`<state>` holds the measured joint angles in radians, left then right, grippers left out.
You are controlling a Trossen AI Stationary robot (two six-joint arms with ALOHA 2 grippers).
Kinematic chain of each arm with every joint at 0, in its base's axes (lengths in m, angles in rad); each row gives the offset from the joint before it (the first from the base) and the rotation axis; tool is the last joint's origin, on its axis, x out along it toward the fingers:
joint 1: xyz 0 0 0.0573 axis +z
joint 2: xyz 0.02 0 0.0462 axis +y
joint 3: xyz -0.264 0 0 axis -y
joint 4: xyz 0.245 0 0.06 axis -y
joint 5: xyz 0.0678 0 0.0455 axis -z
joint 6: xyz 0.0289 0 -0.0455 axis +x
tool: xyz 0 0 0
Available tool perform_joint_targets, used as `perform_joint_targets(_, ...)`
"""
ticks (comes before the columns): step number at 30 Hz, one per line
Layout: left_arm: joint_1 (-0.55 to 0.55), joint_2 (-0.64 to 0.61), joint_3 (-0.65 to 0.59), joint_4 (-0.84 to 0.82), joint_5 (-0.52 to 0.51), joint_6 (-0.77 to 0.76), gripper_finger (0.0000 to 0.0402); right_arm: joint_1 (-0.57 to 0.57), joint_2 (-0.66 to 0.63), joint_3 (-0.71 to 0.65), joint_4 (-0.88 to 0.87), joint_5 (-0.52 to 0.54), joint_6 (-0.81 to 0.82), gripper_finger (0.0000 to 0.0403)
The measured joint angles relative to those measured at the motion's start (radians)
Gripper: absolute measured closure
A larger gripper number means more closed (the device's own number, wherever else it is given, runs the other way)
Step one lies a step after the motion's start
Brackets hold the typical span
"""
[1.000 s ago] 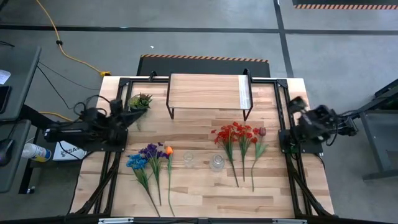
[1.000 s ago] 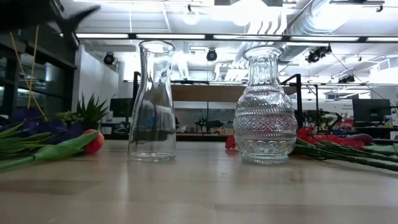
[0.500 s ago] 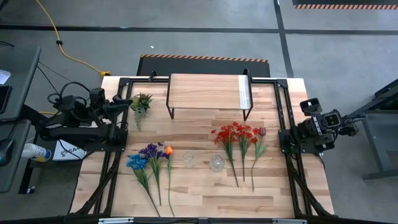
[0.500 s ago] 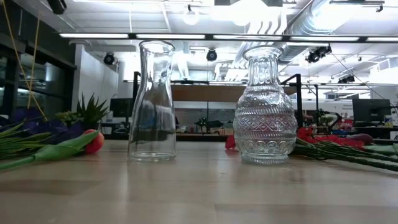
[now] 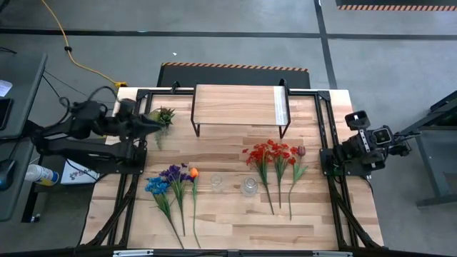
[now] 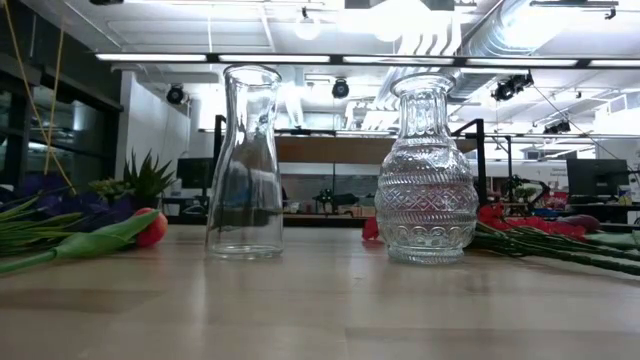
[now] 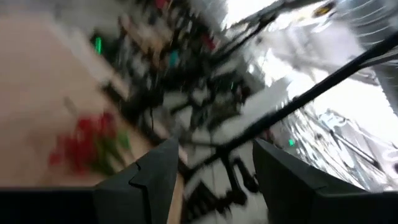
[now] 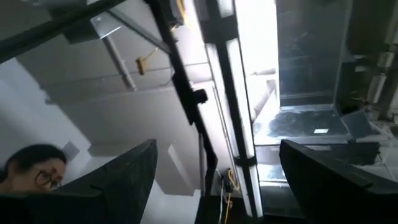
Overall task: Pick and place flowers into a vace then onto a shelf
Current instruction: Put the blue flowers into the left transparent flower vase
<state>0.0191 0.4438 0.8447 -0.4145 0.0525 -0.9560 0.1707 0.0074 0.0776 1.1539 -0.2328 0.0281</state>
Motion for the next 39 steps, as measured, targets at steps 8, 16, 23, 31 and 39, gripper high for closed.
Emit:
perform_joint_targets(8, -0.037, 0.252, 0.087, -0.200, 0.347, -0.235, 0.0163, 0.000, 0.000, 0.000, -0.006, 0.109, 0.042, 0.0075)
perform_joint_targets(16, -0.275, 0.408, 0.120, -0.536, 0.325, -0.317, 0.0163, 0.000, 0.000, 0.000, -0.007, 0.245, 0.039, 0.0075)
perform_joint_targets(23, -0.520, 0.503, 0.120, -0.464, 0.079, -0.673, 0.0163, 0.000, 0.000, 0.000, -0.012, 0.361, 0.031, 0.0075)
perform_joint_targets(31, -0.725, 0.702, 0.120, -0.313, -0.017, -1.053, 0.0163, 0.000, 0.000, 0.000, -0.042, 0.481, 0.051, 0.0075)
perform_joint_targets(39, -0.861, 0.894, 0.120, -0.199, -0.029, -1.317, 0.0163, 0.000, 0.000, 0.000, -0.048, 0.470, 0.054, 0.0075)
